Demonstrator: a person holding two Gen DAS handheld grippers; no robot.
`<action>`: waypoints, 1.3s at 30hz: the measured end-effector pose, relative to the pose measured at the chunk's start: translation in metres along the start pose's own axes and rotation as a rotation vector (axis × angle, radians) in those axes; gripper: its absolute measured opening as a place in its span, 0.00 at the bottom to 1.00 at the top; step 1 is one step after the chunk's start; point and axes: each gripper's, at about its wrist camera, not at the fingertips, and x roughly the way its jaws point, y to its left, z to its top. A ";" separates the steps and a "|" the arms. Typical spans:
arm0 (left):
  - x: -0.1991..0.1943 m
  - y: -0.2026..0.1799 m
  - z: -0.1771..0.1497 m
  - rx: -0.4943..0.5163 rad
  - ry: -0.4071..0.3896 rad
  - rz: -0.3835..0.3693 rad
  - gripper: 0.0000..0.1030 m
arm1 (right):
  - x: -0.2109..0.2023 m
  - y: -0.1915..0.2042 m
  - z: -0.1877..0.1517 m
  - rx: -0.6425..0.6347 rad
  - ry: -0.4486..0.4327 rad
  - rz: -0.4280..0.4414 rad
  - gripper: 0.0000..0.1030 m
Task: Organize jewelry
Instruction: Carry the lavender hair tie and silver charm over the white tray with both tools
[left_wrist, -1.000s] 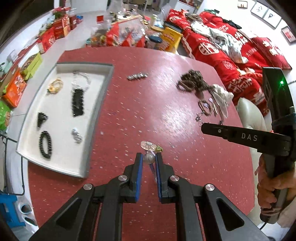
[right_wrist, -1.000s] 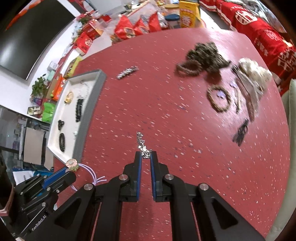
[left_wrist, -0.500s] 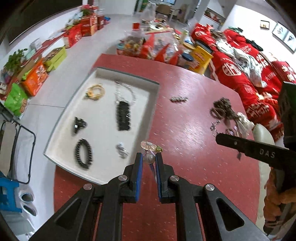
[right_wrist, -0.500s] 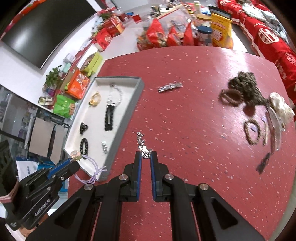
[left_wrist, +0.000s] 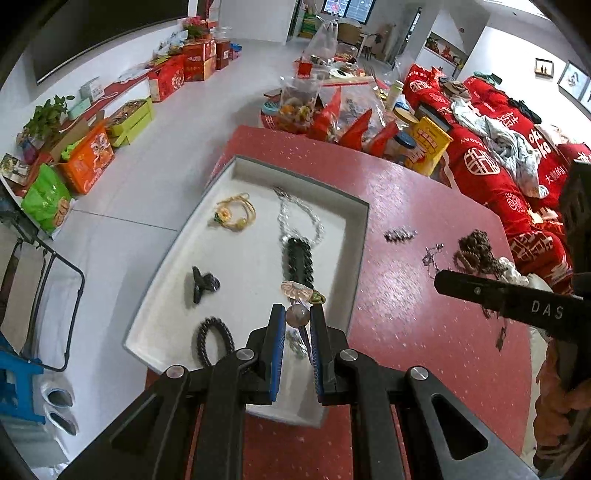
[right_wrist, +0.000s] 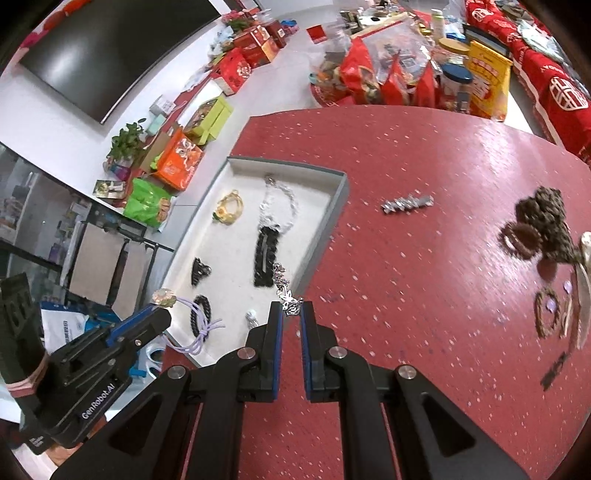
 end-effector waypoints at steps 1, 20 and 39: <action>0.002 0.002 0.003 0.001 -0.006 0.002 0.15 | 0.002 0.001 0.004 0.000 -0.002 0.004 0.09; 0.049 0.030 0.051 -0.021 -0.083 -0.021 0.15 | 0.054 0.007 0.074 0.002 -0.023 0.038 0.09; 0.118 0.066 0.036 -0.073 0.020 0.042 0.15 | 0.134 0.006 0.072 -0.026 0.103 -0.078 0.09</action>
